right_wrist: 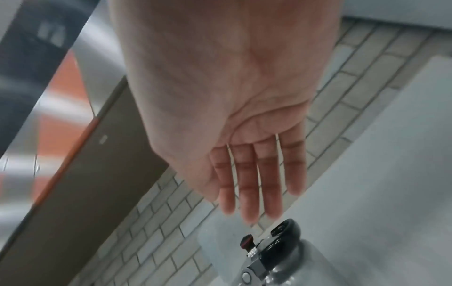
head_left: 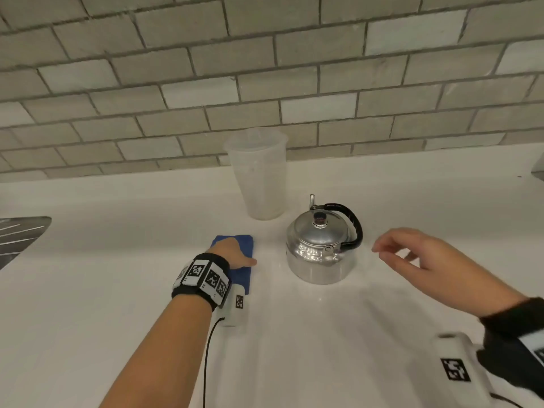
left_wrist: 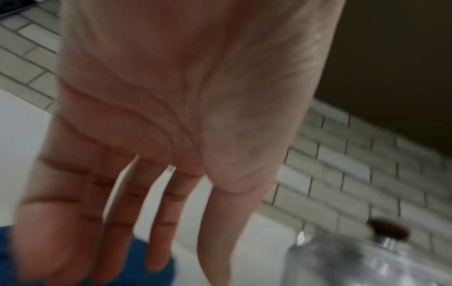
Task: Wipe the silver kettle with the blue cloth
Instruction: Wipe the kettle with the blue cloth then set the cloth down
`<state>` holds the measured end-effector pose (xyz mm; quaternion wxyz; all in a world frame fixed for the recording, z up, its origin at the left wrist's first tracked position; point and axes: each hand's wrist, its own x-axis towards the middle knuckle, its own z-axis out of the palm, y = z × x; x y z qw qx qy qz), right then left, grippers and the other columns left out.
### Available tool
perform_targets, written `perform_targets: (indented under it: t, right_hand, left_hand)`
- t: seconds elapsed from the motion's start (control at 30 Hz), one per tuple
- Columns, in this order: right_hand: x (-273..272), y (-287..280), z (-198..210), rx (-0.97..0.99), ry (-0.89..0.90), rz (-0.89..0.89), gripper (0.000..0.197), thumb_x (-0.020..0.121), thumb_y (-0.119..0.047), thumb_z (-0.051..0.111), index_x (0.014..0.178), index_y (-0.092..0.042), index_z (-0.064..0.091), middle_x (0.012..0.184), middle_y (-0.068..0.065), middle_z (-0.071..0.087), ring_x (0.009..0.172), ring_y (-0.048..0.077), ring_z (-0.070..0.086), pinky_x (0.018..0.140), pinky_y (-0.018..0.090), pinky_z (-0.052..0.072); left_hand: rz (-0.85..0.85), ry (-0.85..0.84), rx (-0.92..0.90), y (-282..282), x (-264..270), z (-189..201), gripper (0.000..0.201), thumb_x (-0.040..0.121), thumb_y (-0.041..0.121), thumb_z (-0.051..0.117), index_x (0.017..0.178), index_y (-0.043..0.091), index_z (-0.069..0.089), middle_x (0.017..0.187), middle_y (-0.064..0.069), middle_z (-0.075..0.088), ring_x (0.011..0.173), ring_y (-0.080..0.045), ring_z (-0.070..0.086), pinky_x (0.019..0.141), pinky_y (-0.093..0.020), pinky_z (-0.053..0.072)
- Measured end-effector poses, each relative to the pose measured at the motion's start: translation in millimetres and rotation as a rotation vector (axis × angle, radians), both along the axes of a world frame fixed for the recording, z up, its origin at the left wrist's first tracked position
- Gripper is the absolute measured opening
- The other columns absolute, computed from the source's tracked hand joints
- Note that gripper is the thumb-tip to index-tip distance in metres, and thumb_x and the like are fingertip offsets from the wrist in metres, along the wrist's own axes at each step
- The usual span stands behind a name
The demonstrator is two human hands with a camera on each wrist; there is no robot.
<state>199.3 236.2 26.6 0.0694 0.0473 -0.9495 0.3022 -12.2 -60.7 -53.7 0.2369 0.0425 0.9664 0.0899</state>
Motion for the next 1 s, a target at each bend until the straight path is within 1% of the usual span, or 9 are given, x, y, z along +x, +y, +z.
perform_targets:
  t: [0.13, 0.3, 0.37, 0.47, 0.53, 0.63, 0.73, 0.87, 1.0]
  right_hand:
    - [-74.3, -5.8, -29.0, 0.359, -0.058, 0.025, 0.035, 0.089, -0.036, 0.056, 0.123, -0.033, 0.049, 0.129, -0.006, 0.043, 0.112, 0.014, 0.051, 0.097, 0.033, 0.043]
    - [-95.5, -3.4, -44.4, 0.62, -0.187, -0.022, 0.035, 0.089, -0.036, 0.057, 0.122, -0.027, 0.05, 0.146, 0.005, 0.025, 0.133, 0.024, 0.031, 0.105, 0.039, 0.035]
    - [-96.2, -3.2, -42.4, 0.641, -0.122, 0.009, 0.029, 0.091, -0.038, 0.054, 0.117, -0.025, 0.054, 0.146, 0.005, 0.026, 0.134, 0.023, 0.03, 0.103, 0.038, 0.035]
    - [-99.5, 2.8, -34.1, 0.641, -0.102, 0.079, 0.025, 0.09, -0.041, 0.055, 0.111, -0.028, 0.058, 0.144, 0.0, 0.026, 0.127, 0.021, 0.037, 0.101, 0.034, 0.035]
    - [-101.4, 4.1, -26.3, 0.631, -0.128, 0.118, 0.024, 0.089, -0.043, 0.057, 0.108, -0.029, 0.059, 0.141, -0.003, 0.027, 0.115, 0.02, 0.047, 0.1, 0.032, 0.037]
    - [-104.8, 2.8, -18.9, 0.632, -0.128, 0.17, 0.024, 0.088, -0.041, 0.06, 0.107, -0.027, 0.061, 0.133, -0.008, 0.038, 0.106, 0.016, 0.05, 0.094, 0.026, 0.039]
    - [-108.0, 2.5, -11.7, 0.642, -0.029, 0.224, 0.023, 0.087, -0.041, 0.06, 0.107, -0.028, 0.059, 0.126, -0.01, 0.044, 0.11, 0.013, 0.047, 0.094, 0.024, 0.035]
    - [-112.7, -1.2, -2.8, 0.742, 0.021, 0.324, 0.028, 0.091, -0.041, 0.053, 0.117, -0.029, 0.054, 0.136, -0.008, 0.035, 0.136, 0.016, 0.025, 0.11, 0.026, 0.017]
    - [-123.3, -1.5, -0.2, 0.663, 0.027, 0.427, 0.029, 0.089, -0.045, 0.055, 0.112, -0.028, 0.053, 0.127, -0.005, 0.037, 0.126, 0.017, 0.033, 0.109, 0.028, 0.022]
  left_hand:
    - [0.059, -0.071, -0.072, -3.1, 3.6, -3.9, 0.059, 0.084, 0.039, 0.071, 0.127, 0.0, 0.057, 0.127, -0.014, 0.064, 0.121, -0.026, 0.059, 0.102, -0.033, 0.046]
    - [0.041, -0.016, -0.066, -5.0, 3.9, -4.4, 0.032, 0.086, 0.021, 0.068, 0.106, -0.004, 0.066, 0.07, -0.003, 0.052, 0.092, -0.022, 0.058, 0.088, -0.031, 0.05]
    - [0.003, 0.027, -0.017, -4.2, 9.9, -0.4, 0.015, 0.088, 0.015, 0.064, 0.089, 0.0, 0.063, 0.072, -0.002, 0.052, 0.095, -0.025, 0.058, 0.081, -0.031, 0.047]
    - [0.096, 0.06, 0.305, -10.2, 3.1, 3.4, 0.03, 0.086, 0.015, 0.062, 0.114, 0.004, 0.065, 0.105, -0.012, 0.066, 0.103, -0.028, 0.062, 0.086, -0.032, 0.05]
    - [0.192, 0.119, 0.517, -7.9, -4.0, 8.9, 0.023, 0.084, 0.021, 0.065, 0.098, 0.003, 0.066, 0.089, -0.014, 0.066, 0.082, -0.026, 0.063, 0.071, -0.031, 0.053]
    - [0.166, 0.179, 0.819, 14.9, -4.5, 19.9, 0.019, 0.087, 0.016, 0.066, 0.101, 0.003, 0.061, 0.079, -0.011, 0.063, 0.066, -0.02, 0.059, 0.06, -0.026, 0.05]
    - [0.009, 0.098, 0.951, 46.2, 6.8, 20.6, 0.028, 0.091, 0.031, 0.065, 0.109, 0.01, 0.066, 0.093, -0.005, 0.068, 0.085, -0.019, 0.064, 0.074, -0.026, 0.053]
    - [-0.003, 0.104, 1.053, 85.2, 8.4, -13.0, 0.032, 0.094, 0.049, 0.052, 0.12, 0.032, 0.058, 0.133, -0.002, 0.046, 0.119, -0.015, 0.05, 0.107, -0.032, 0.041]
    - [0.072, 0.044, 1.226, 103.4, 2.9, -30.6, 0.046, 0.098, 0.038, 0.05, 0.143, 0.027, 0.048, 0.138, 0.002, 0.054, 0.121, -0.013, 0.054, 0.097, -0.023, 0.045]
